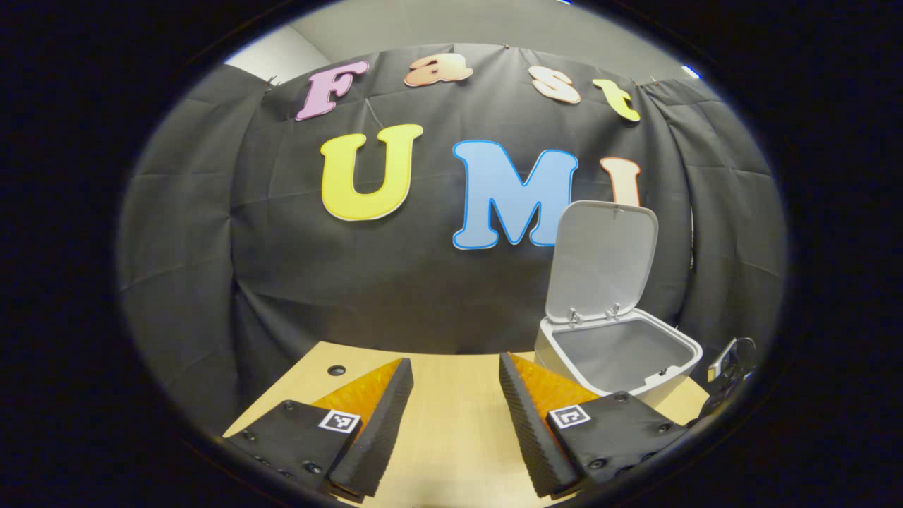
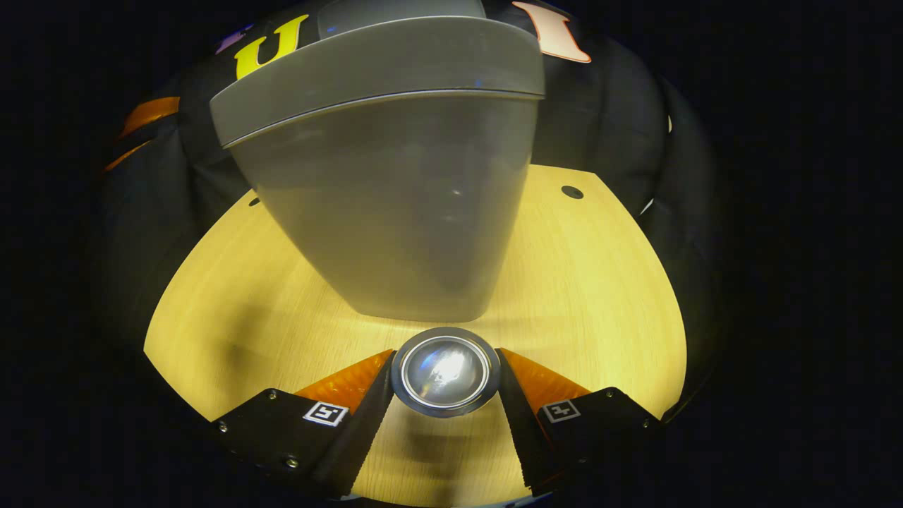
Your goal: Press the lid of the desktop garbage bin to open it, pick up the crumpled paper on the desktop and throw it into the bin, then pick up the pop can on the desktop and drop it into the bin, and finally close the garbage bin lid.
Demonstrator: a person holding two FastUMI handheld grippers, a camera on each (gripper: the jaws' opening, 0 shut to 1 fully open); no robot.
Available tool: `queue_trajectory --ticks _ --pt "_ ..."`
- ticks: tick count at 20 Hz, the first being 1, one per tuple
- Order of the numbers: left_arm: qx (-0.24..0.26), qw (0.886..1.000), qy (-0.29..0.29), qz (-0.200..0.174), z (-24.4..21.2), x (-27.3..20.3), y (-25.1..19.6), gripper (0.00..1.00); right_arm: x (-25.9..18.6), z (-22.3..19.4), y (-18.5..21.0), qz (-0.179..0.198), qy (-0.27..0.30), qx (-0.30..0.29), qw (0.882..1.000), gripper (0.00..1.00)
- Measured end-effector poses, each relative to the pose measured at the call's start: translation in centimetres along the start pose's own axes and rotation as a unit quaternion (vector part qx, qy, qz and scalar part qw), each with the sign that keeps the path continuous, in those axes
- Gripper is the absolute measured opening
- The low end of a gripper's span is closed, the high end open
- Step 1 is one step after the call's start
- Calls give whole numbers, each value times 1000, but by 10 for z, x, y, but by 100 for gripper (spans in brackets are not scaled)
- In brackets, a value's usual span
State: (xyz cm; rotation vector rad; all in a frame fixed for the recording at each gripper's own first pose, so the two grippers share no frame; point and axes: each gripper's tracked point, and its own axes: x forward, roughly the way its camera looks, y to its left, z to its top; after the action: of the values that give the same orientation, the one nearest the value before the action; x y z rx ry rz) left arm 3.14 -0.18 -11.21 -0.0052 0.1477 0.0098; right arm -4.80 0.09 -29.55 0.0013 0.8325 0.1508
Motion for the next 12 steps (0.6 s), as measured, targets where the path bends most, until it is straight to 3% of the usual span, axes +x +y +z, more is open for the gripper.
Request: queue_trajectory --ticks 12 --pt "0 1000 0 -17 1 2 -13 85 -16 58 -71 -103 -79 30 991 84"
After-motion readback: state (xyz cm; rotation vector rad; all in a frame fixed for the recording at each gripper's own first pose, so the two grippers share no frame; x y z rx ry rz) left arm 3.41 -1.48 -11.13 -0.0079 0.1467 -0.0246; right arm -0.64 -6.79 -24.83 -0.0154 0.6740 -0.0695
